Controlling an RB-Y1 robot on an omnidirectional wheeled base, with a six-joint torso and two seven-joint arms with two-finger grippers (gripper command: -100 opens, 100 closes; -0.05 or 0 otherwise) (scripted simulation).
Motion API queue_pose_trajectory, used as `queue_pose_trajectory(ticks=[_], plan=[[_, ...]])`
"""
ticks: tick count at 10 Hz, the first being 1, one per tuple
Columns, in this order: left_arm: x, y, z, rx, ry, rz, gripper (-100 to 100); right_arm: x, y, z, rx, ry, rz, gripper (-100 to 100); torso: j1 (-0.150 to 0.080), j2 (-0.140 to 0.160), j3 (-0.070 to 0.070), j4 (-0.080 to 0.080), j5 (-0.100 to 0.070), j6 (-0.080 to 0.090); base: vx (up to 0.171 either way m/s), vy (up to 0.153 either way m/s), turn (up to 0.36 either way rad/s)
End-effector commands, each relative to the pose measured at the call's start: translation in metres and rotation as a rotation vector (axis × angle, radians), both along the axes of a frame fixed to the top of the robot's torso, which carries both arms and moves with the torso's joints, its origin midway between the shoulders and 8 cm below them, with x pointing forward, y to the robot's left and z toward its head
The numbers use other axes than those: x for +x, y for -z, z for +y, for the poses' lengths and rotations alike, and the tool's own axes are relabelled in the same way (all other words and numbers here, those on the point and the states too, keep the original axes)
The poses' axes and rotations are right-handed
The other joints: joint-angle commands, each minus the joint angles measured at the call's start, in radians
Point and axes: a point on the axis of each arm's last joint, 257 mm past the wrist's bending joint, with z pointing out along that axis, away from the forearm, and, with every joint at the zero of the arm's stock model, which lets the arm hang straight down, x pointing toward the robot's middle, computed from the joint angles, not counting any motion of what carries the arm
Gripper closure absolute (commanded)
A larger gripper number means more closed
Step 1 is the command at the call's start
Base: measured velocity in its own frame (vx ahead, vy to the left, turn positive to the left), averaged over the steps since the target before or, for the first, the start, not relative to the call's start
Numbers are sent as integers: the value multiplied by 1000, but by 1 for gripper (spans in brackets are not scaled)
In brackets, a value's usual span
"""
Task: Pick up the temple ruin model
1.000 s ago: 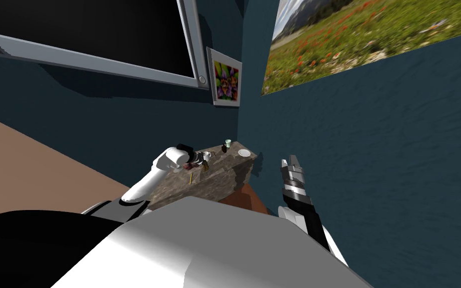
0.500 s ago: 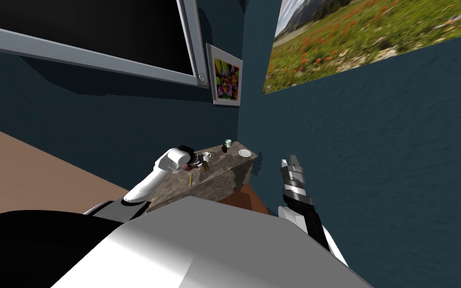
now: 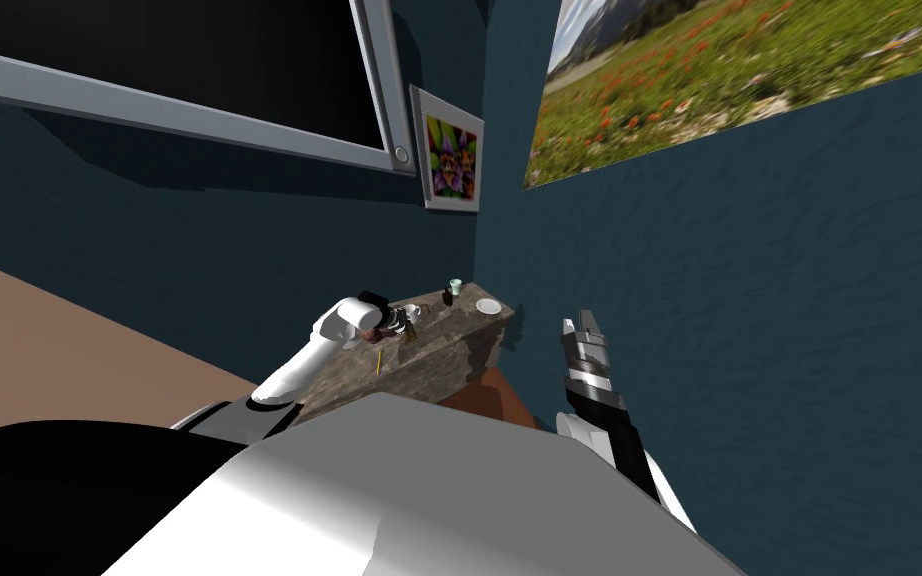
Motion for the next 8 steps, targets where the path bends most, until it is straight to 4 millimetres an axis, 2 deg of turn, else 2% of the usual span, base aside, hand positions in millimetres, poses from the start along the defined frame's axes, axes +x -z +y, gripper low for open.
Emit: queue_pose_trajectory(ticks=[1, 3, 4, 5, 7, 8], plan=[[0, 0, 0, 0, 0, 0, 100, 0, 0, 0, 0, 0, 0, 0, 0, 0, 0, 0, 0, 0, 0, 0, 0], [0, 0, 0, 0, 0, -1, 100, 0, 0, 0, 0, 0, 0, 0, 0, 0, 0, 0, 0, 0, 0, 0, 0], [0, 0, 0, 1, 0, -1, 0, 0, 0, 0, 0, 0, 0, 0, 0, 0, 0, 0, 0, 0, 0, 0, 0], [-4, -8, -4, 1, 6, 0, 100, 0, 0, 0, 0, 0, 0, 0, 0, 1, 0, 0, 0, 0, -12, 11, 45], [-4, -10, -5, 1, 8, -2, 100, 0, 0, 0, 0, 0, 0, 0, 0, 3, 2, 1, 0, 0, -11, 11, 25], [-5, -10, -5, 1, 7, 0, 0, 0, 0, 0, 0, 0, 0, 0, 0, 2, 1, 1, 0, 0, 0, 0, 0]])
